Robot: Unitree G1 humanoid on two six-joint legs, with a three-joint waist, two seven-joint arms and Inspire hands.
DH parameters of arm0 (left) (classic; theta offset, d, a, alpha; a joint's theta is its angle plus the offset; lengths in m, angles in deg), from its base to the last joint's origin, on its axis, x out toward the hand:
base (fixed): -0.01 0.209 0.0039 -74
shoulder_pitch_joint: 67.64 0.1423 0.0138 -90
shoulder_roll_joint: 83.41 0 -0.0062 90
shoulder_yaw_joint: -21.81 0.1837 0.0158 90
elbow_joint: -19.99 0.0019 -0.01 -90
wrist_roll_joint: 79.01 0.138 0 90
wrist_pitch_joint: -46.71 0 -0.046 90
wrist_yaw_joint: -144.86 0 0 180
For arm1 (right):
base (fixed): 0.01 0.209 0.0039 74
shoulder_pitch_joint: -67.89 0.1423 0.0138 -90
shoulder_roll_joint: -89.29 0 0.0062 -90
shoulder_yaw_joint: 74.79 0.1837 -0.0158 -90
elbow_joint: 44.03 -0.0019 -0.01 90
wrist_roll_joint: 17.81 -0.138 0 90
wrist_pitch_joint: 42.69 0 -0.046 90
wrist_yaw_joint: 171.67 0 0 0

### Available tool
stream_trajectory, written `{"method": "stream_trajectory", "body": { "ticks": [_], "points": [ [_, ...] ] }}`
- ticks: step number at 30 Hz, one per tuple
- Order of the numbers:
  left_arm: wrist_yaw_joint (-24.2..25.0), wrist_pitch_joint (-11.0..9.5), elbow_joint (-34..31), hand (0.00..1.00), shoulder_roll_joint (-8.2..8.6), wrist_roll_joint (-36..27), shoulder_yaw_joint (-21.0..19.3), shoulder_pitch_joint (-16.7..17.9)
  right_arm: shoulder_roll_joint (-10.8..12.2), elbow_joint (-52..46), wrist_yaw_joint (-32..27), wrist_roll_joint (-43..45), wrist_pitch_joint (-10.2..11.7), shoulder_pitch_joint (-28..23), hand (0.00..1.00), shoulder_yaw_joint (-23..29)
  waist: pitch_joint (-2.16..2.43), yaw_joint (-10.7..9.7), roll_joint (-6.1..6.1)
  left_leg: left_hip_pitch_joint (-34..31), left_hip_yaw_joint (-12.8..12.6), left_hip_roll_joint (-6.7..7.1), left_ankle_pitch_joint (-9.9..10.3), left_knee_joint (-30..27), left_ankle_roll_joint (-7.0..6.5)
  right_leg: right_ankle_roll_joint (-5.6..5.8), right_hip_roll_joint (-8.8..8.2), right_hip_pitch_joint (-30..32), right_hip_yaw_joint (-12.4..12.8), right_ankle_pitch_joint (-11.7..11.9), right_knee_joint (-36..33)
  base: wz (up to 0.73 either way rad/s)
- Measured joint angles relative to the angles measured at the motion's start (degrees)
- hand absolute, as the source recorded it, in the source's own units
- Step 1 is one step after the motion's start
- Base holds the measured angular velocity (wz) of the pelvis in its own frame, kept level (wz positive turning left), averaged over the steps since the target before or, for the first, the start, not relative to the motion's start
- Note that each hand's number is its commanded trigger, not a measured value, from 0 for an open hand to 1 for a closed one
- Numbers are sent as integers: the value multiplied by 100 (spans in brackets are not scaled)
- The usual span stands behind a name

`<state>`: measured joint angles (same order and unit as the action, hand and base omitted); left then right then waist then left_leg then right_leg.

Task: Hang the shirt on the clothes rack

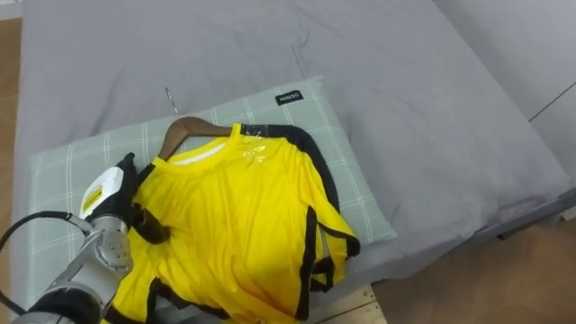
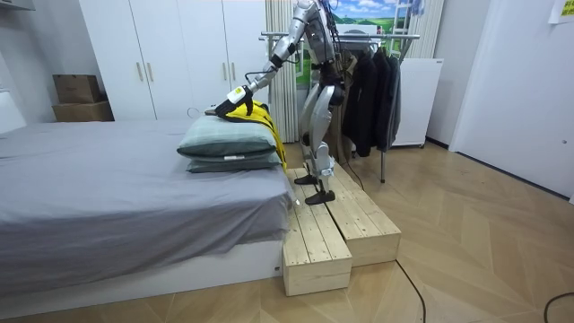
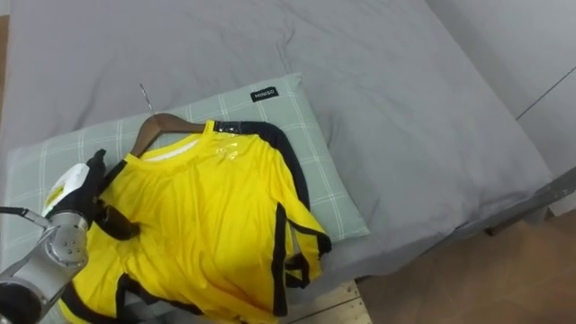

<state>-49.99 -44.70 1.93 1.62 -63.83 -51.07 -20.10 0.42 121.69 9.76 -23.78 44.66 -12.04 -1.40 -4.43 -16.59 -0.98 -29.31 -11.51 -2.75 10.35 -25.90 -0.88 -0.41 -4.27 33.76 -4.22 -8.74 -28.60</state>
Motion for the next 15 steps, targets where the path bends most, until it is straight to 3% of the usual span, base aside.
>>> {"method": "stream_trajectory", "body": {
  "ticks": [7, 15],
  "points": [
    [443, 94, 25, 0, -18, -184, 8, -104, -3, 1, -4, 20, -1, 22, 0, -2, 0, -35, -12, -33, -21, -40, -3, -71, -6, -45, 34, 24, 14, 35, -13, -1],
    [896, 99, 141, 0, -204, -338, 8, -229, -15, -8, -82, 162, 3, 0, 0, 0, 10, -17, -47, -30, -33, -57, -3, -93, -5, -60, 46, 6, 12, 85, -16, 0]
  ]
}}
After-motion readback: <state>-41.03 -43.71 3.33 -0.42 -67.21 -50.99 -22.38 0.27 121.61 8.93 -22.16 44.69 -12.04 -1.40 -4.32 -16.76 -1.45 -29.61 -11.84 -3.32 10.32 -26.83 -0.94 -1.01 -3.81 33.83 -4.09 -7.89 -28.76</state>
